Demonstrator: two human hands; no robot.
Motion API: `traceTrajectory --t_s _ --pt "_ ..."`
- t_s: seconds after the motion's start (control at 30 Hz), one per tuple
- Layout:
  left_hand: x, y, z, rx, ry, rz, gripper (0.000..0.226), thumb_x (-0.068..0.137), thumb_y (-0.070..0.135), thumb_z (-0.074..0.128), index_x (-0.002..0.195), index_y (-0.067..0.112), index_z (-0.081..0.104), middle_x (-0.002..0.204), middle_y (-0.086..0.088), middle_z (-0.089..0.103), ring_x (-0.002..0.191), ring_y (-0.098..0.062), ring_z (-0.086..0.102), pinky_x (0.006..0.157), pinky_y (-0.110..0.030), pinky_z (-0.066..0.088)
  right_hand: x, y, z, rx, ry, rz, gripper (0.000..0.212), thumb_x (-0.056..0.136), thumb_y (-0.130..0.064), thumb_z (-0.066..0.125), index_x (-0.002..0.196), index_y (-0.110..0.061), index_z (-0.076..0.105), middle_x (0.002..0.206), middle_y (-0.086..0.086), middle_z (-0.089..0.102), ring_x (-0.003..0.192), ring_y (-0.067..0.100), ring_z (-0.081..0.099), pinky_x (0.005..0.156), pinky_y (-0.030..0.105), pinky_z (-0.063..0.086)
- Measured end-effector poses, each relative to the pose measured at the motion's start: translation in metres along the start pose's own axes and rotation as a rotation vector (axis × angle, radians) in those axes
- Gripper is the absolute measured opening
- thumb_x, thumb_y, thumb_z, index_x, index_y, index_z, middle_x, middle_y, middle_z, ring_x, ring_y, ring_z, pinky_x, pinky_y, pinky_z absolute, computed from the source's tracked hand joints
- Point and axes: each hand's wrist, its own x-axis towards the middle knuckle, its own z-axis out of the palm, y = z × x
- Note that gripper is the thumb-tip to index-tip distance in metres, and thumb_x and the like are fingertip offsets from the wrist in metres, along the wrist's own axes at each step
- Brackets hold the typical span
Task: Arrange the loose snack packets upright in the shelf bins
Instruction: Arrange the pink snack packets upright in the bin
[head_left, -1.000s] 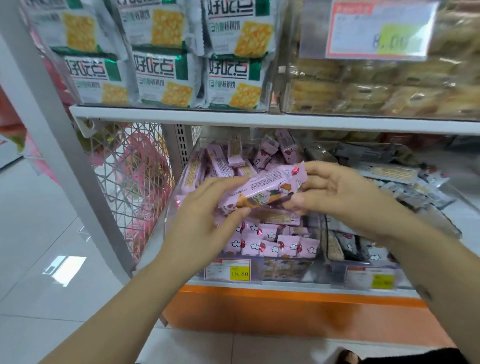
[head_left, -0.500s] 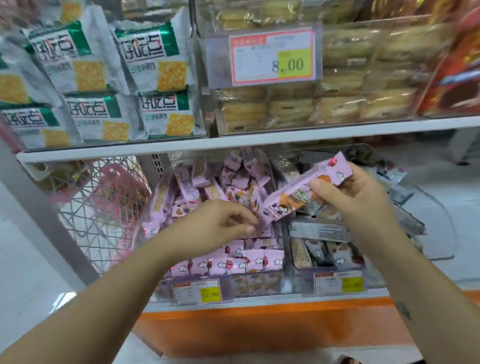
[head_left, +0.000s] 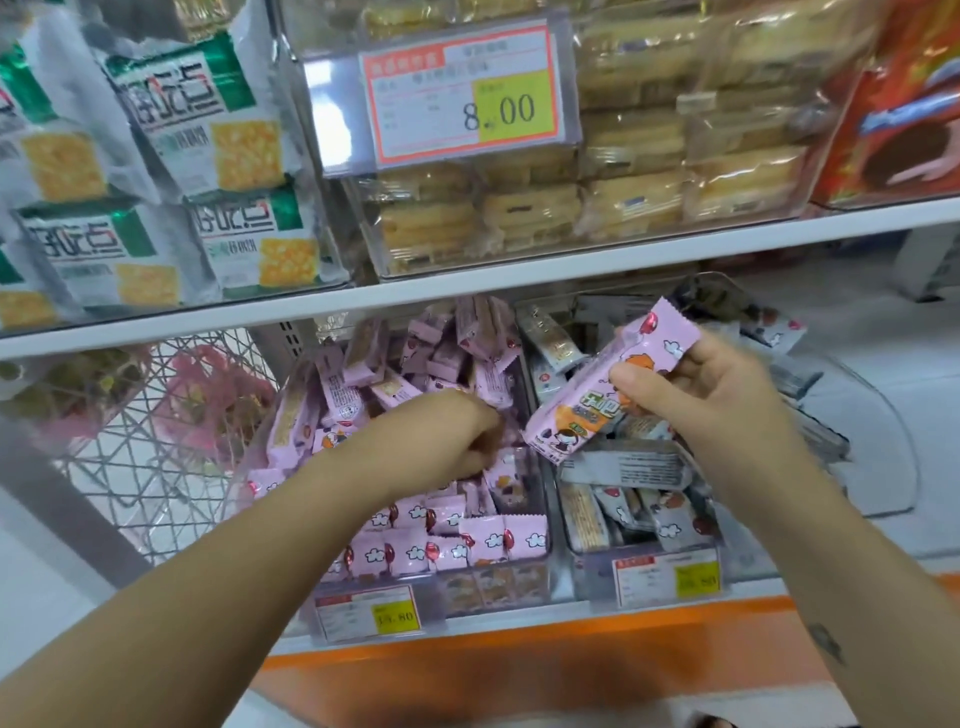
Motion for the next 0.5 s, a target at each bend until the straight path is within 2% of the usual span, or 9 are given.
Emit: traceTrajectory --t_s 0.1,0.2,0.37,0.43,0.5 --pt "0.000 -0.011 0.006 -0.022 0.084 -0.015 0.008 0.091 0.018 0.059 0.097 0.017 0.064 0.087 0.007 0.049 0.087 -0.018 0.057 0.069 -0.024 0.035 0.000 -0.001 0.003 -0.020 -0.010 0.004 0.012 0.081 -0.012 0.067 0.085 -0.023 0.065 0.072 -0.017 0.070 0.066 -0.004 0.064 0.062 0.009 0.048" --pt "0.004 -0.013 0.011 -0.039 0.150 -0.021 0.010 0.091 0.020 0.061 0.097 0.014 0.065 0.089 0.006 0.050 0.090 -0.018 0.056 0.068 -0.022 0.033 0.000 -0.001 0.007 -0.025 -0.023 0.004 0.011 0.082 -0.009 0.066 0.085 -0.020 0.064 0.069 -0.018 0.069 0.063 -0.006 0.063 0.060 0.007 0.047" --pt "0.007 -0.014 0.010 -0.036 0.136 -0.013 0.013 0.089 0.019 0.062 0.100 0.011 0.063 0.098 0.001 0.057 0.094 -0.019 0.056 0.071 -0.024 0.033 -0.001 0.000 0.010 -0.018 -0.041 0.027 0.010 0.082 -0.009 0.066 0.087 -0.017 0.064 0.068 -0.017 0.069 0.062 -0.006 0.062 0.060 0.008 0.047" --pt "0.004 -0.011 0.009 -0.091 0.114 -0.017 0.012 0.088 0.019 0.064 0.098 0.012 0.063 0.093 0.003 0.059 0.087 -0.016 0.057 0.070 -0.023 0.038 0.000 0.000 0.011 -0.019 -0.049 0.037 0.010 0.081 -0.010 0.066 0.088 -0.017 0.065 0.071 -0.016 0.070 0.065 -0.005 0.063 0.061 0.009 0.048" --pt "-0.002 -0.010 0.006 -0.244 0.085 -0.045 0.009 0.087 0.018 0.067 0.094 0.013 0.064 0.082 0.005 0.063 0.071 -0.009 0.058 0.062 -0.017 0.041 -0.001 -0.001 0.011 -0.031 -0.062 0.044 0.011 0.080 -0.011 0.067 0.088 -0.017 0.065 0.076 -0.015 0.072 0.070 -0.003 0.065 0.063 0.010 0.049"
